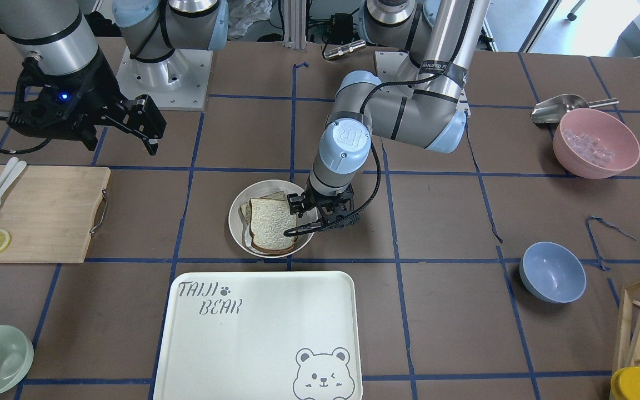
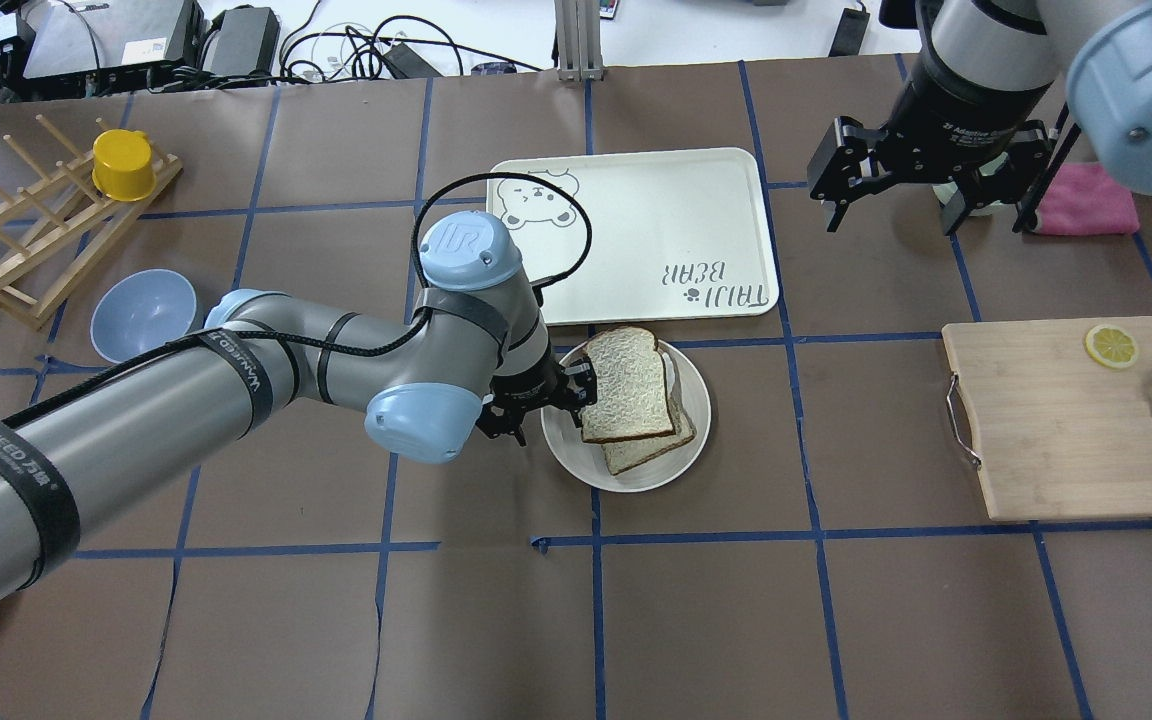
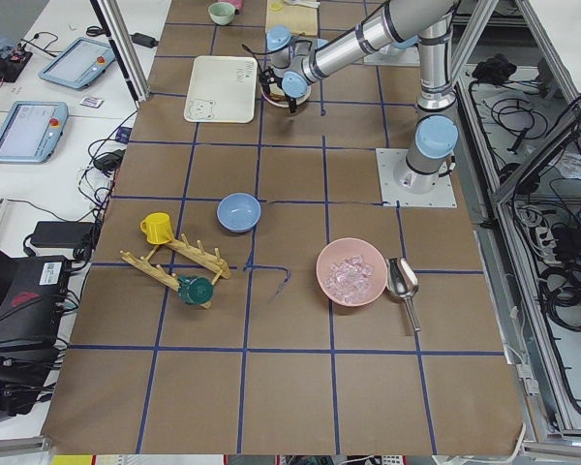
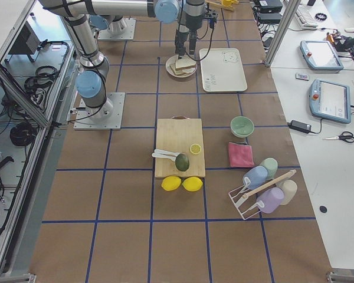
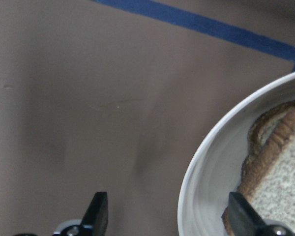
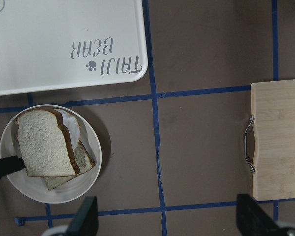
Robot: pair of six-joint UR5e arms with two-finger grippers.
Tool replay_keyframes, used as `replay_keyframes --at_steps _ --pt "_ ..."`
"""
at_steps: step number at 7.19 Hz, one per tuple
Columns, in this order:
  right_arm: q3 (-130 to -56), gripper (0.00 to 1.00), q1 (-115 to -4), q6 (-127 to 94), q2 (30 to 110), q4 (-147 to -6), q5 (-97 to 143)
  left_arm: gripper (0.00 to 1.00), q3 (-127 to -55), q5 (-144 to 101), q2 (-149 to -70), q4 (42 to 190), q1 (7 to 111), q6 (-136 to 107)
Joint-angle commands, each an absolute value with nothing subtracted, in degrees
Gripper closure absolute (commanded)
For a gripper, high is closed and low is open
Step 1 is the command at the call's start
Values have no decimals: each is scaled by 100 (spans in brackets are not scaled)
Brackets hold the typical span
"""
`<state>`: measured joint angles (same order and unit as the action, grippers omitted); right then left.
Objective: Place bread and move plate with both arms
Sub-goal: 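Grip the rim of the white plate with the left gripper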
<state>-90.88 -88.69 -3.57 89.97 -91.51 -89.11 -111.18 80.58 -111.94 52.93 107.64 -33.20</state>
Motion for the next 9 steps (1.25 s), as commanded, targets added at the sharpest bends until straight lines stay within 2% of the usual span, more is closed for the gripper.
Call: replay_keyframes --at_steps 1,2,3,4,9 --pt "-9088 0 -8877 -657 9000 -9132 -8912 67 -11118 8016 -11215 5274 10775 -3305" --pt "-9088 0 -8877 -659 9009 -9132 -8930 72 -11118 8016 -11215 5273 10775 -3296" --pt "-9088 0 -8877 -659 9000 -9132 -8938 84 -11118 8016 -11215 5256 10775 -3305" --pt "-9088 0 -8877 -650 9000 -9132 -8930 88 -11101 7998 -11215 5230 10775 -3305" --pt "-9132 0 -8877 -650 8991 -9114 -8956 89 -10767 7655 -11040 5256 10583 -3217"
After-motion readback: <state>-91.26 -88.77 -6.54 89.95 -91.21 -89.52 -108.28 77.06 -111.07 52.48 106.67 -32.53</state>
